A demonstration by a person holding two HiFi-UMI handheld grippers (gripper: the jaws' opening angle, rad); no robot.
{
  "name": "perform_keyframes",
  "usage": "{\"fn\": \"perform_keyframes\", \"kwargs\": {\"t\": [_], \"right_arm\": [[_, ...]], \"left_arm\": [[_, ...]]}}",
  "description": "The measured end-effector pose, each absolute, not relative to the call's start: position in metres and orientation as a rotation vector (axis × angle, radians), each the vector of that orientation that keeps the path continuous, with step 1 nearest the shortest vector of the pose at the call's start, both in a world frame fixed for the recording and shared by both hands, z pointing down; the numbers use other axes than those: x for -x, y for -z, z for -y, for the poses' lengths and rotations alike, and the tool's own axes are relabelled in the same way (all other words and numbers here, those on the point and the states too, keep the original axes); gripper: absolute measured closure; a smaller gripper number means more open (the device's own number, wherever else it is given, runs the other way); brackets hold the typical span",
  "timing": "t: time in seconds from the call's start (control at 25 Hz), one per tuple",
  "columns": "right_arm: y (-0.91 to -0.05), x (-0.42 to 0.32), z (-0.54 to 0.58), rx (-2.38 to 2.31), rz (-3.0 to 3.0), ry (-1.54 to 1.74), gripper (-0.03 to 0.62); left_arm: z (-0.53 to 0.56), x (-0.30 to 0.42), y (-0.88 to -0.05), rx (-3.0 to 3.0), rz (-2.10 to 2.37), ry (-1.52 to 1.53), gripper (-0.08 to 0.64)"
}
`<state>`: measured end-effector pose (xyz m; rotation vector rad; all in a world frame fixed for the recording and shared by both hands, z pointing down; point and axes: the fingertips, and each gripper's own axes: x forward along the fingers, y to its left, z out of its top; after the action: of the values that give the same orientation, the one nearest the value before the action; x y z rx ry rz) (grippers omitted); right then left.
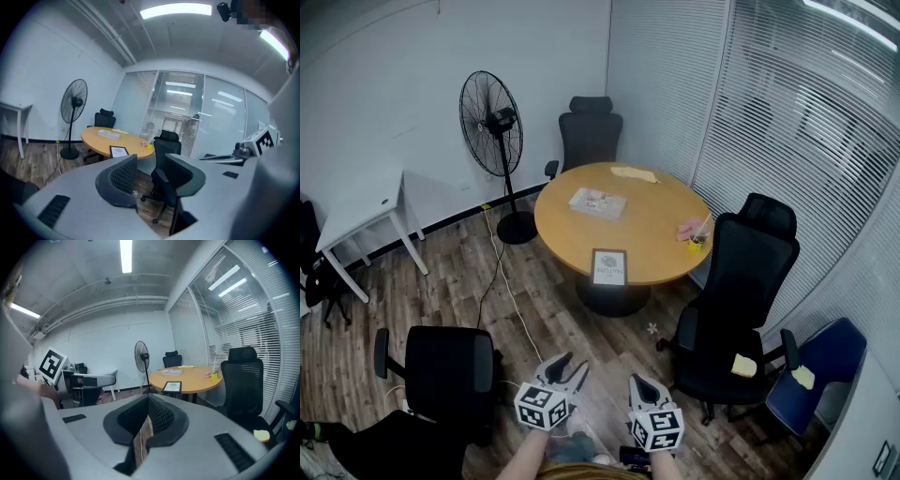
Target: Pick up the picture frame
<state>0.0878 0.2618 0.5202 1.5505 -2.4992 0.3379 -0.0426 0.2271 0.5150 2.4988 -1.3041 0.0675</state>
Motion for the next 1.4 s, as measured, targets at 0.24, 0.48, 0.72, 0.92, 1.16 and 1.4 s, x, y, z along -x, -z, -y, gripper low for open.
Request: {"fn": "perform_keyframes", "kwargs": {"t": [0.24,0.48,0.72,0.92,1.16,1.4], "right_arm": [[-0.523,-0.094,-0.265,-1.578,2.487,-0.353,0.580],[-0.518,-0.086,-0.267,-1.548,2.468,-0.261,0.580],[-0.513,-0.087,-0.271,-1.545,2.465,-0.237,0.580],[-0.512,-0.089,-0.276,-1.555,2.477,-0.232,0.580],[-0.505,-0.086,-0.277,-1.548,2.504,-0.240,0.580],[-0.509,-0.101,-0.259,-1.594,2.484,-0.259,0.580]], "left_arm": [[-0.235,0.035,-0.518,-2.552,1.300,-0.118,0.385],[-0.234,0.045,-0.517,-2.500,1.319,-0.067,0.387],[-0.237,0.051,-0.515,-2.446,1.336,-0.008,0.399],[-0.240,0.059,-0.517,-2.339,1.317,0.100,0.399],[-0.244,0.062,-0.509,-2.270,1.246,0.222,0.419],[-0.226,0.060,-0.510,-2.290,1.270,0.202,0.433]]}}
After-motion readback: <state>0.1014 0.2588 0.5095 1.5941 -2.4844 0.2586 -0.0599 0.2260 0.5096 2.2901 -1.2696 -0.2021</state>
